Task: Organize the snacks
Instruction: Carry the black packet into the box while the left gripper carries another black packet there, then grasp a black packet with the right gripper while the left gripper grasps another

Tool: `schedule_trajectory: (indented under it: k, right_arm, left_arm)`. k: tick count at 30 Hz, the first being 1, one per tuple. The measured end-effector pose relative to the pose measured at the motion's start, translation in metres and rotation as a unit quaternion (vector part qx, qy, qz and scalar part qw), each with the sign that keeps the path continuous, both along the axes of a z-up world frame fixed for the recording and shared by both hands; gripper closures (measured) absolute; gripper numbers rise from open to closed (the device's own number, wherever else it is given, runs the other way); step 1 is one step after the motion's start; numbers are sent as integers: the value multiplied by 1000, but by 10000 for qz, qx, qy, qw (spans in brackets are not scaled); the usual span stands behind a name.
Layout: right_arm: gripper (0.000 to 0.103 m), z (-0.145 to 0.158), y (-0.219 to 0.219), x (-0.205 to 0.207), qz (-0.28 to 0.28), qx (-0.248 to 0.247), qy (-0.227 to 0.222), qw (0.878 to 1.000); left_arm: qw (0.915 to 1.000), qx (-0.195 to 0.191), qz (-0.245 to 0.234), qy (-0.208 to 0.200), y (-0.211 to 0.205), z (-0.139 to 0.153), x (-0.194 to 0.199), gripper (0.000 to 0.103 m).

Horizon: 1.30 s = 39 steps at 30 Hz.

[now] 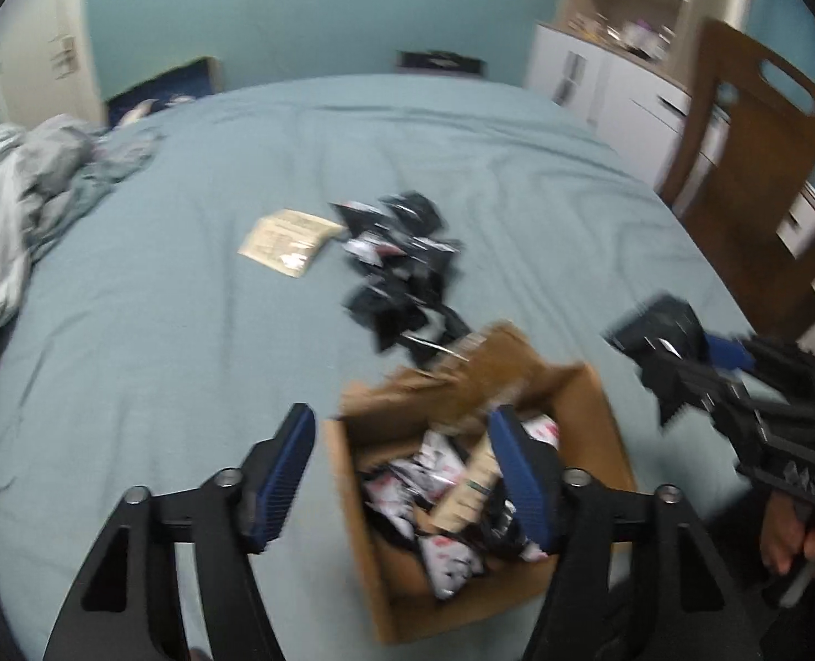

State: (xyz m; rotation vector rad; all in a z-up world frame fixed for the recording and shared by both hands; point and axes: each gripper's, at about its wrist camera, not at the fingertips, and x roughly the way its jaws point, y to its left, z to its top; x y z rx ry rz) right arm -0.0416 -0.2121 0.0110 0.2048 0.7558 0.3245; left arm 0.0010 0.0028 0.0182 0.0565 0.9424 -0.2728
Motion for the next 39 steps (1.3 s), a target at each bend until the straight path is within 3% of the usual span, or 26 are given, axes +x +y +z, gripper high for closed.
schedule_trajectory:
  k: [7,18,21,26,32,39]
  right_arm:
    - [58,1,20,-3,302,-427,-107,9986]
    - [57,-1,36,-3,867,-442,30,9952]
    - [52,-1,39,0,778,-655,48,9948]
    - [26,7,32,-3,445,-528,-132,9975]
    - [23,6,14,-5,-182,-289,-157,9993]
    - [23,4,13,-1,-271,-181,41,9995]
  left_arm:
    - [9984,-109,549,2,25,1,8,31]
    - [9985,394,221,-303,5,4,3,31]
    - [9987,395,194,-272,4,3,3,31]
    - [9991,310,244,-159,7,2,5,31]
    - [9991,338,187,-182,4,2,4,31]
    - [9988,419,58,-236,-4,5,2,31]
